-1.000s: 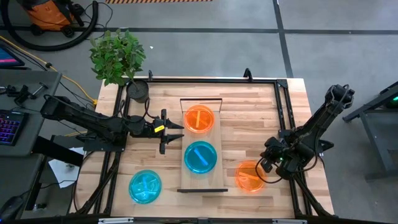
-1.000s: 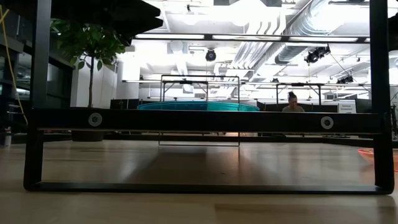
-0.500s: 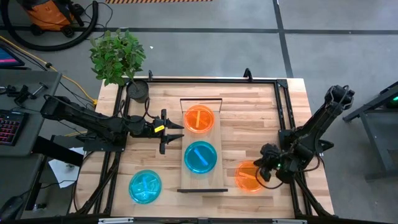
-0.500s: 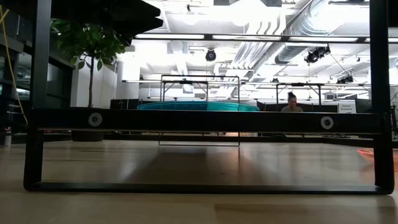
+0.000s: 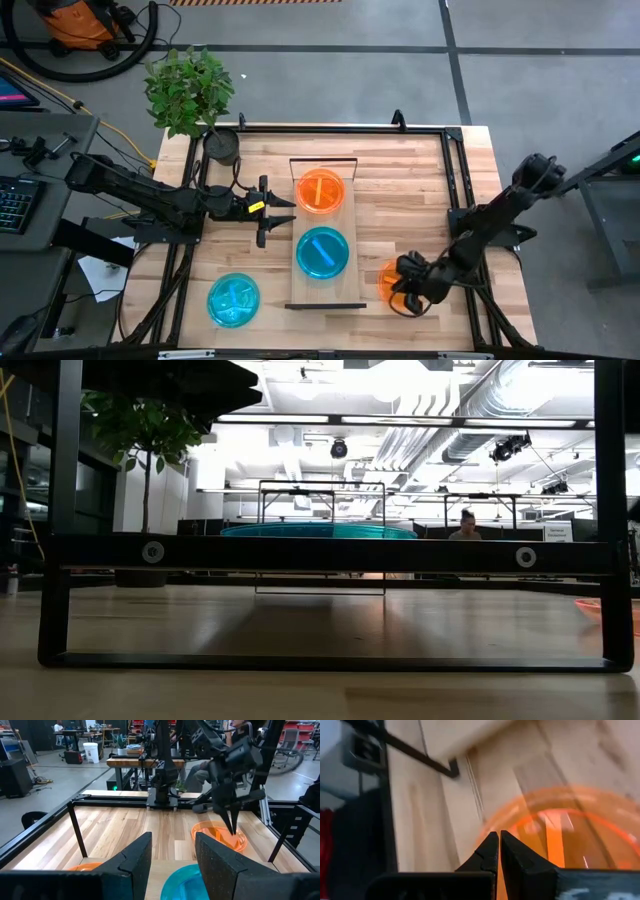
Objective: Place and stack plates onto a shelf
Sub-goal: Stack the orange plate on top of the orange plate on the shelf
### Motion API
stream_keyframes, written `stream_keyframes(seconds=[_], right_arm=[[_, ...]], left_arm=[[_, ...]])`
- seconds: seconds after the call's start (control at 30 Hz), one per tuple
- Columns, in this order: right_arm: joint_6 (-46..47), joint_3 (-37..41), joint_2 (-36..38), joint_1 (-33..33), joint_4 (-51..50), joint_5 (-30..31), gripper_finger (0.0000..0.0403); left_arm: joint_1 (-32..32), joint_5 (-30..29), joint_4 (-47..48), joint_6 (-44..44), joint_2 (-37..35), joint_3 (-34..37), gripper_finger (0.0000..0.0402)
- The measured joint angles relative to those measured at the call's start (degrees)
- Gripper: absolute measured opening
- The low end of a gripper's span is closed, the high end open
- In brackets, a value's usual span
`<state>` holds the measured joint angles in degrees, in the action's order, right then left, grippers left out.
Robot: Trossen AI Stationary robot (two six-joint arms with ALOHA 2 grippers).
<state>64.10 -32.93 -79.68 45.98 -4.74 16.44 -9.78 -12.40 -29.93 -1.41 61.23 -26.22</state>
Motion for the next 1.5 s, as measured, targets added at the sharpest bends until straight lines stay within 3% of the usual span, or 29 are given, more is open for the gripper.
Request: stream_keyframes(seconds=[0.23, 0.43, 0.8, 0.97, 1.1, 1.3, 1.5], right_arm=[[-0.13, 0.0, -5.85, -2.78, -0.83, -6.19, 0.0], [-0.1, -0.39, -7.24, -4.76, -6.37, -6.95, 0.0], [-0.14, 0.22, -7.63, -14.3, -13.89, 15.15, 0.0], [-2.27, 0.2, -4.23, -17.93, -18.94, 13.79, 0.0], [5.38, 0.13, 1.93, -16.45, -30.68, 13.61, 0.0], [25.96, 0.13, 9.08, -9.86, -46.59, 13.08, 0.0006], [41.38, 0.11, 10.43, -2.06, -50.33, 13.43, 0.008]], left_arm=[[0.0, -0.01, 0.0, 0.01, -0.01, 0.0, 0.0141], [0.0, 0.0, -0.02, 0.04, 0.0, 0.0, 0.0141], [0.0, -0.39, 0.0, 0.05, 0.0, 0.0, 0.0141], [0.0, -0.39, 0.0, 0.04, 0.0, 0.0, 0.0141], [0.0, -0.39, 0.0, 0.04, 0.0, 0.0, 0.0141], [-0.02, -0.39, 0.07, 0.07, 0.0, 0.0, 0.0141], [0.0, -0.39, 0.09, 0.07, 0.0, 0.0, 0.0141]])
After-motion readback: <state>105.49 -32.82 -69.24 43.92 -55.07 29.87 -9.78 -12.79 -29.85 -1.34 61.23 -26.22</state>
